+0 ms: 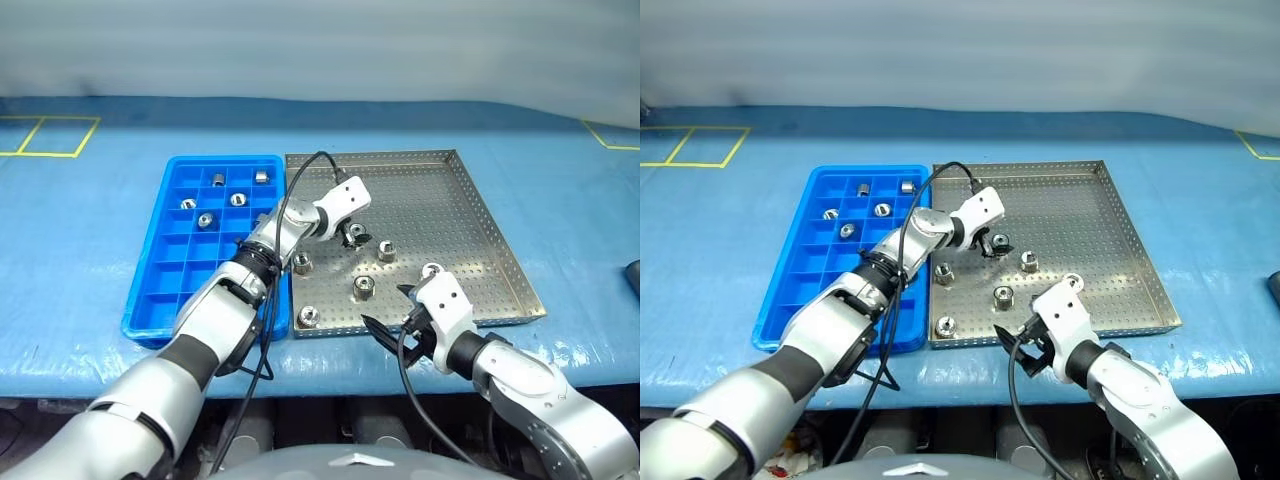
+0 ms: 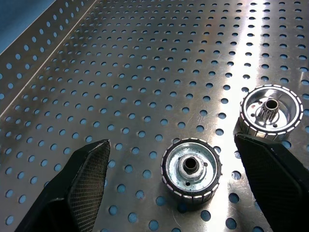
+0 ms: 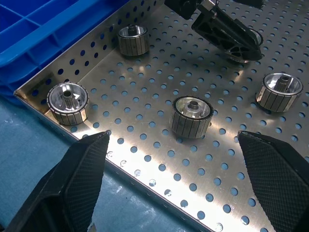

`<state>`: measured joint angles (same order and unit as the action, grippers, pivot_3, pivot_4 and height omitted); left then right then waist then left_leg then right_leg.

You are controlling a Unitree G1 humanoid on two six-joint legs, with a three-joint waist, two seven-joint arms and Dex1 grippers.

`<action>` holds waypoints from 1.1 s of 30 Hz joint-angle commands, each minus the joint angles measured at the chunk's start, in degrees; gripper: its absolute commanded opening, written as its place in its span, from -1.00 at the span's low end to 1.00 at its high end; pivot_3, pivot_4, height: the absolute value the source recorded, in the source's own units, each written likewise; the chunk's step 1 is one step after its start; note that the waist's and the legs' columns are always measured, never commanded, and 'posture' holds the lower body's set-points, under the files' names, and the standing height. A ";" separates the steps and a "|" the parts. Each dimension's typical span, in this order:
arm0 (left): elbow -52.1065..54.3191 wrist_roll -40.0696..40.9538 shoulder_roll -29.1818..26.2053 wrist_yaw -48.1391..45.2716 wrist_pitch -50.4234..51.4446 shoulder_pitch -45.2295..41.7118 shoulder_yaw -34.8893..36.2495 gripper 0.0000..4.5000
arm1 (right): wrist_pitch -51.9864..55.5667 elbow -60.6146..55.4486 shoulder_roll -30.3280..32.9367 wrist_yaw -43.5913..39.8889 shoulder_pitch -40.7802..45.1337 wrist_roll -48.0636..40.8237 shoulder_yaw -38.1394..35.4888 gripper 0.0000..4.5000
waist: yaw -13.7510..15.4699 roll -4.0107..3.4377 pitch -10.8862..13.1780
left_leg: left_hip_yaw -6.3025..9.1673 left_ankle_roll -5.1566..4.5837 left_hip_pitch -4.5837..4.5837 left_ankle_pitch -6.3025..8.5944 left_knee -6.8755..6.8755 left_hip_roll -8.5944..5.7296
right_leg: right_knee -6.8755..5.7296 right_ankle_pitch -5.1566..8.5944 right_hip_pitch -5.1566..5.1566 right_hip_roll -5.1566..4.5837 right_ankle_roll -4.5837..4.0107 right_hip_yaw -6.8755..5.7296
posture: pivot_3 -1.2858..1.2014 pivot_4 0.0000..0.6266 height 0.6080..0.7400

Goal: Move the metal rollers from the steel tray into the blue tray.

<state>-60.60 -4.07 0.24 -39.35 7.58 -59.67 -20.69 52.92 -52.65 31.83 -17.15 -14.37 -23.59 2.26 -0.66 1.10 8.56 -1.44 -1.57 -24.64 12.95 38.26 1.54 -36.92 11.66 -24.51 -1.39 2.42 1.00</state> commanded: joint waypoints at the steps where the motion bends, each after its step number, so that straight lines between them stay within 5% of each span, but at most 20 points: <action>1: -1.55 0.22 1.68 -0.67 -2.11 -0.99 2.27 0.99 | -0.48 -2.95 -0.20 0.57 0.09 0.13 -1.19 1.00 | 0.00 0.00 0.00 | 0.00 0.00 0.00 0.00 0.00 0.00 | 0.00 -0.02 0.00 0.00 0.03 0.01 | -0.02 -0.52 1.00; 3: -2.20 0.68 2.45 -1.38 -1.84 -0.58 3.11 0.99 | -0.36 -3.05 -0.29 0.74 0.18 0.17 -1.09 1.00 | 0.00 0.00 0.00 | -0.01 0.00 0.01 0.00 0.01 0.00 | -0.01 -0.02 0.00 0.00 0.03 0.01 | -0.02 -0.52 1.00; 14: 0.19 -1.51 0.72 -2.36 -0.67 1.88 3.03 -0.60 | -0.87 -1.93 -0.98 0.84 0.95 0.15 -0.02 1.00 | -0.15 0.00 -0.03 | 0.01 -0.01 0.07 0.00 0.02 0.01 | -0.02 -0.05 0.03 0.00 0.06 0.05 | -0.02 -0.52 1.00; 19: 7.70 0.01 -1.76 -3.00 2.25 3.57 4.83 -0.64 | -1.01 -0.47 -0.91 -0.07 2.90 0.04 1.00 1.00 | -0.54 0.00 -0.03 | 0.02 -0.02 0.08 -0.01 0.04 0.02 | -0.03 -0.07 0.03 0.00 0.08 0.09 | 0.02 -0.52 1.00; 33: 53.64 9.74 -10.37 6.36 23.27 15.56 19.98 -0.65 | -0.79 3.49 -0.36 -3.79 11.67 0.25 6.01 1.00 | 0.56 -0.01 -0.02 | 0.07 -0.05 0.08 -0.04 0.01 0.05 | -0.05 -0.29 0.02 0.00 0.40 0.11 | 0.13 -0.52 1.00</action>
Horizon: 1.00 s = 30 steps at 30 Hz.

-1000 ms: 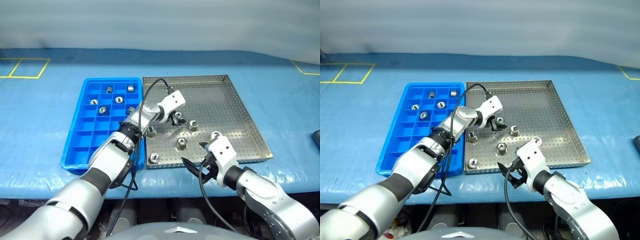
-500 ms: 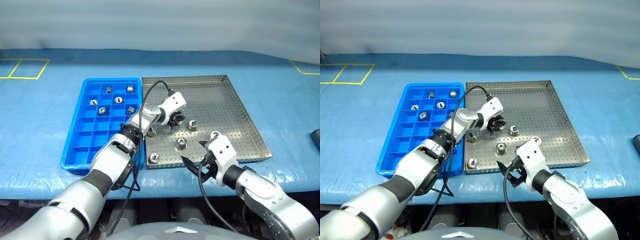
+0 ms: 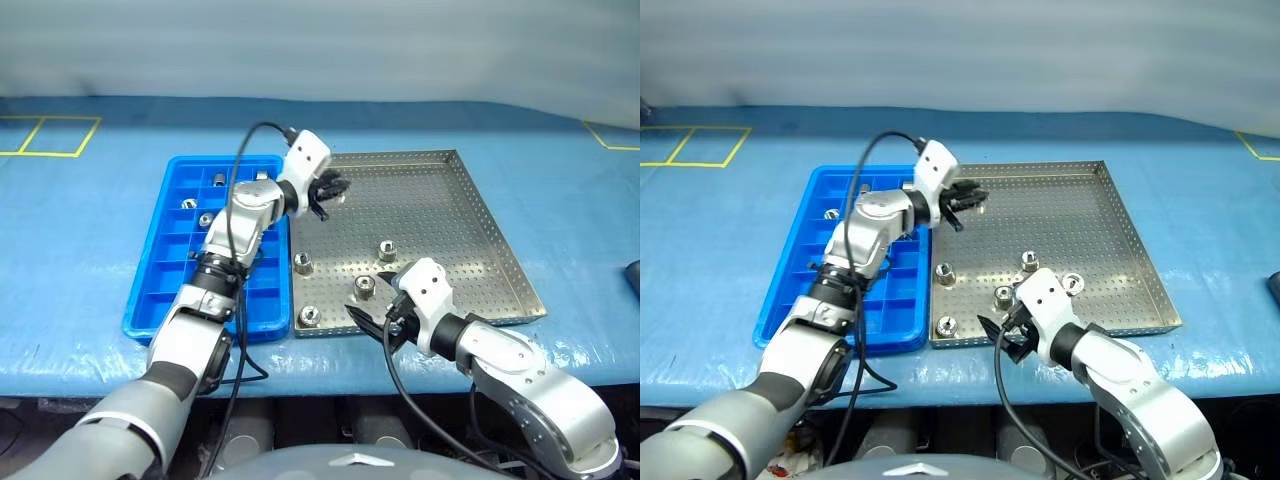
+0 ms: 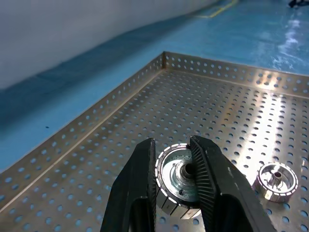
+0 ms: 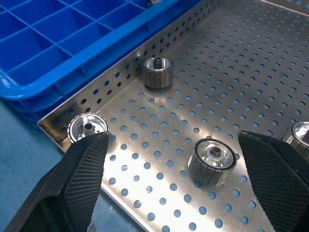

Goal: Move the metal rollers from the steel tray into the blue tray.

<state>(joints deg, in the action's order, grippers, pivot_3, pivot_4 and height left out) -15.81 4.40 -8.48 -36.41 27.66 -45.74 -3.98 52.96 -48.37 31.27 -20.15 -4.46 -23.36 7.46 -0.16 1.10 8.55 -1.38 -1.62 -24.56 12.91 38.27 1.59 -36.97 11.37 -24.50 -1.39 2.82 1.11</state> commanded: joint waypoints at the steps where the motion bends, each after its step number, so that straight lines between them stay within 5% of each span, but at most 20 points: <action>1: 12.36 0.94 -2.35 5.84 4.76 3.75 4.66 -0.65 | -0.92 -0.31 -0.12 -1.02 2.94 0.05 1.76 1.00 | 0.22 -0.02 -0.01 | 0.01 0.01 0.02 -0.01 0.00 0.00 | -0.02 0.00 0.00 0.02 0.00 -0.01 | 0.13 -0.52 1.00; 12: 35.90 -4.32 -4.47 24.76 14.79 24.25 11.65 -0.65 | -2.72 6.87 -2.99 -4.75 11.60 0.75 9.28 1.00 | 4.43 0.08 0.03 | 0.10 0.01 0.06 -0.06 0.00 -0.01 | 0.03 0.00 0.11 -0.10 -0.03 -0.11 | 0.23 -0.52 1.00; 30: 26.45 -7.32 -8.09 27.25 10.97 28.88 7.96 -0.66 | -2.50 6.49 -3.66 -4.26 9.92 0.95 9.39 1.00 | 7.29 0.10 0.03 | 0.11 -0.04 -0.03 -0.15 -0.07 0.01 | 0.11 0.08 0.05 -0.19 -0.43 -0.22 | 0.24 -0.52 1.00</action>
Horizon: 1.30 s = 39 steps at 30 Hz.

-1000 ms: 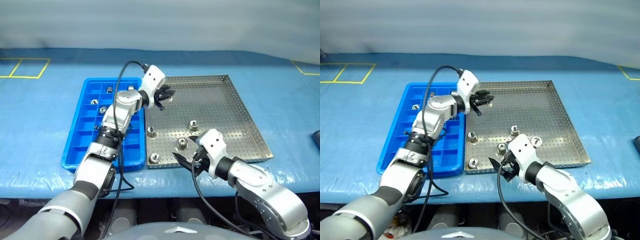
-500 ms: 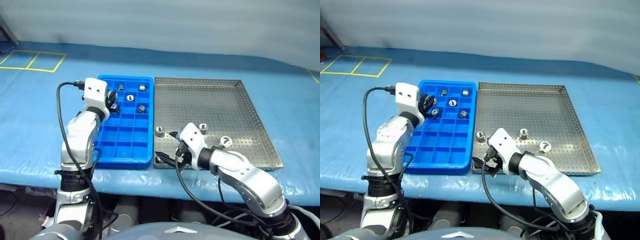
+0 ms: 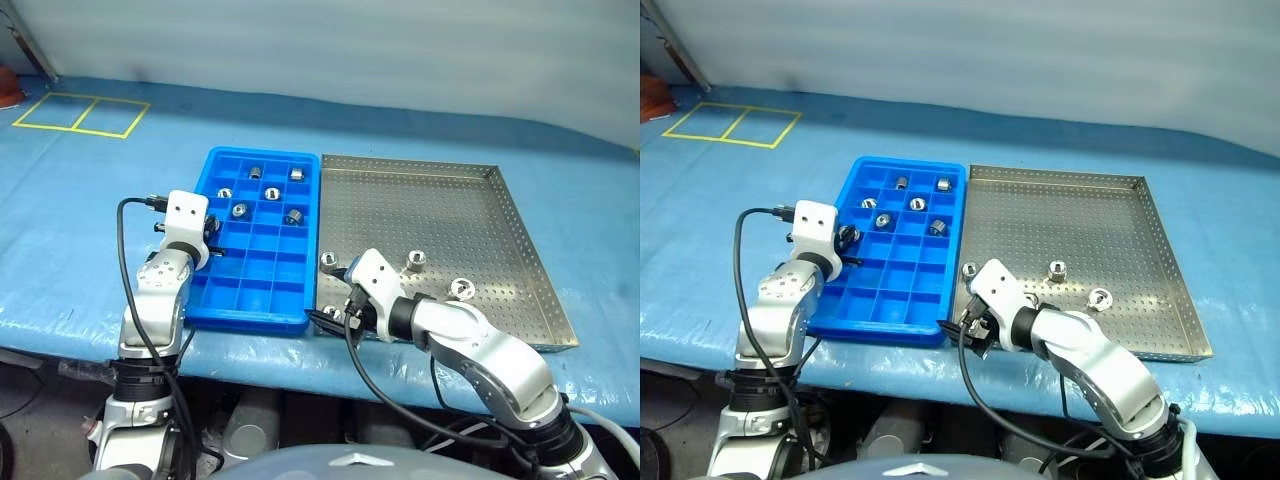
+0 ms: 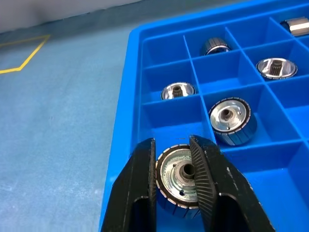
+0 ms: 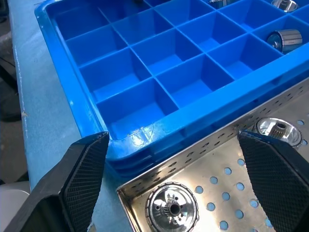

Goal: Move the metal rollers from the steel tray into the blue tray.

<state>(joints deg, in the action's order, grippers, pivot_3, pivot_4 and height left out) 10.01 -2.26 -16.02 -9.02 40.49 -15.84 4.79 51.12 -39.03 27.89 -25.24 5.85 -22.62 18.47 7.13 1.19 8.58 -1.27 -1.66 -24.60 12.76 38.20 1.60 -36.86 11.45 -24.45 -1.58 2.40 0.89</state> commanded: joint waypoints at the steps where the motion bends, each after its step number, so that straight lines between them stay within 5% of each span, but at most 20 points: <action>1: 0.72 -0.42 -0.64 -0.19 -1.67 -1.14 -0.86 -0.66 | -0.59 -3.11 -0.36 1.20 -0.74 0.21 -1.83 1.00 | 0.02 0.00 0.00 | 0.00 0.00 0.00 0.00 0.00 0.00 | 0.00 0.00 0.00 -0.01 -0.01 0.00 | 0.24 -0.52 1.00; 3: 1.08 0.06 -0.68 -0.26 -1.16 -1.48 -0.84 -0.66 | -0.49 -3.53 -0.51 1.80 -1.38 0.19 -2.22 1.00 | -0.17 0.00 0.00 | -0.01 0.00 0.00 0.00 0.01 0.03 | 0.00 0.00 -0.01 -0.01 0.00 0.00 | 0.20 -0.52 1.00; 14: 6.90 8.87 1.76 -6.65 -3.15 -6.95 -0.78 0.91 | 0.66 -6.89 0.07 4.03 -4.57 -0.31 -4.77 1.00 | -1.69 0.01 0.00 | 0.01 0.00 -0.04 0.00 0.02 0.08 | 0.01 0.01 0.00 -0.09 0.00 -0.04 | 0.17 -0.52 1.00; 21: 4.58 15.17 -0.92 -21.11 -4.37 -12.30 -8.27 0.91 | 2.41 -10.78 1.92 5.54 -9.80 -0.81 -11.11 1.00 | -2.78 0.00 0.00 | -0.03 0.00 -0.02 0.00 0.02 -0.02 | 0.02 0.04 0.01 -0.05 0.03 -0.03 | 0.13 -0.52 1.00; 30: -14.81 12.65 -3.09 -39.50 -11.28 -28.64 -21.91 0.91 | 3.18 -14.19 1.37 8.12 -16.62 -0.67 -15.97 1.00 | -4.63 0.00 0.00 | -0.06 -0.01 -0.02 -0.01 0.05 -0.11 | 0.01 0.06 0.00 0.05 0.02 0.00 | 0.08 -0.52 1.00; 39: -39.90 8.37 12.59 -34.80 -19.39 -37.78 -23.93 0.91 | 3.07 -17.53 -1.46 12.99 -22.06 0.78 -16.48 1.00 | -6.17 0.00 0.01 | -0.10 -0.03 -0.07 0.01 0.03 -0.16 | 0.05 0.06 -0.03 0.05 0.05 0.07 | -0.03 -0.52 1.00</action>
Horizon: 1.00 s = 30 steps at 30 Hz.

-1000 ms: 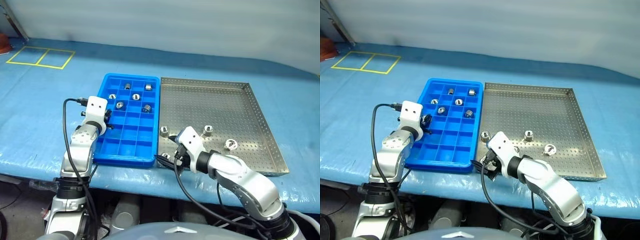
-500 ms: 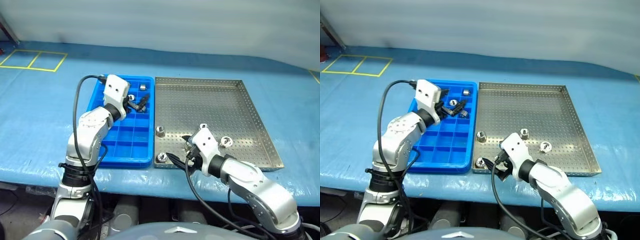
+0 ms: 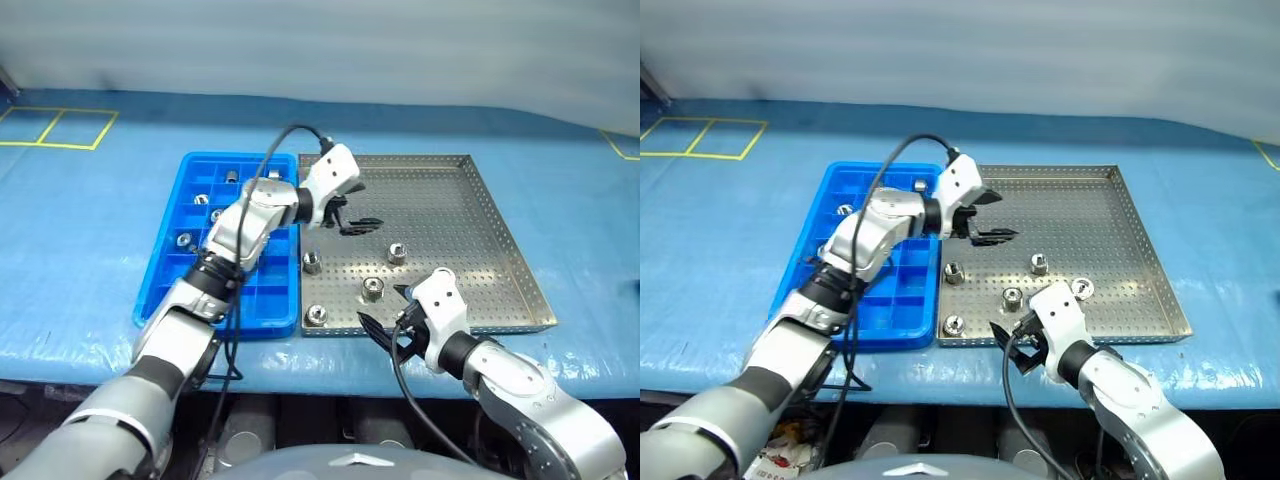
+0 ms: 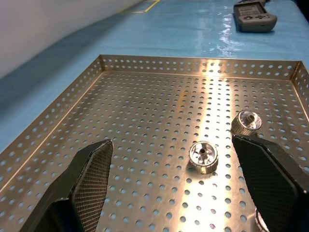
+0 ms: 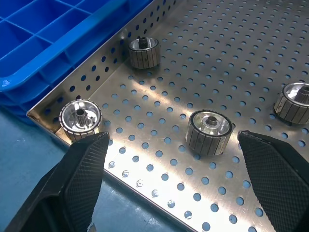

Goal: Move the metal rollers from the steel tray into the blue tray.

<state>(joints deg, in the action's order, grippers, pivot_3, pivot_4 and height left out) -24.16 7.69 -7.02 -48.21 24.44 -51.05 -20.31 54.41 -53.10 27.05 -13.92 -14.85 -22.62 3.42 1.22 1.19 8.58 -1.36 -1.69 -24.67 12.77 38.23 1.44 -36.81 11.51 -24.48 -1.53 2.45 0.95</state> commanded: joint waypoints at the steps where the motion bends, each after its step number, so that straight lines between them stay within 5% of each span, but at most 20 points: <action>1: -8.08 -2.38 5.16 6.20 -4.46 -2.98 1.36 0.91 | -0.18 -3.94 -0.77 2.16 -2.06 0.90 -1.68 1.00 | -0.50 0.00 0.00 | 0.01 0.00 -0.01 0.00 0.01 0.01 | 0.00 0.00 -0.01 0.00 0.00 0.00 | -0.03 -0.52 1.00; 11: -23.24 -5.96 14.39 14.23 -11.05 -2.39 2.21 0.91 | -0.53 -6.89 -3.50 6.51 -8.40 2.20 -3.55 1.00 | -2.68 -0.05 -0.03 | 0.00 0.00 0.08 0.00 -0.01 0.08 | -0.06 -0.01 -0.02 0.04 0.02 0.08 | -0.08 -0.52 1.00; 27: -31.28 -9.82 17.87 14.51 -13.55 -1.29 1.86 0.91 | -1.21 -6.90 -4.07 8.31 -9.13 2.17 -3.24 1.00 | -4.08 -0.05 -0.03 | -0.13 -0.04 0.06 0.03 -0.02 0.14 | -0.02 -0.04 -0.07 0.00 0.06 0.20 | -0.10 -0.52 1.00; 30: -31.46 -9.42 18.30 13.95 -13.83 -1.12 2.35 0.65 | -1.19 -6.89 -4.20 8.34 -8.92 2.26 -3.00 1.00 | -4.30 -0.05 -0.03 | -0.13 -0.04 0.07 0.03 -0.02 0.13 | -0.04 -0.04 -0.07 0.00 0.06 0.20 | -0.10 -0.52 1.00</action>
<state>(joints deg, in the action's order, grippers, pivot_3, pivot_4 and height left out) -55.95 -2.05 7.05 -33.84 11.98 -52.28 -18.53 54.16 -57.46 23.01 -5.87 -23.91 -20.60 0.65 -3.08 1.15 8.55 -1.49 -1.73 -24.60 12.80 38.21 1.58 -36.84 11.47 -24.55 -1.53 2.51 1.15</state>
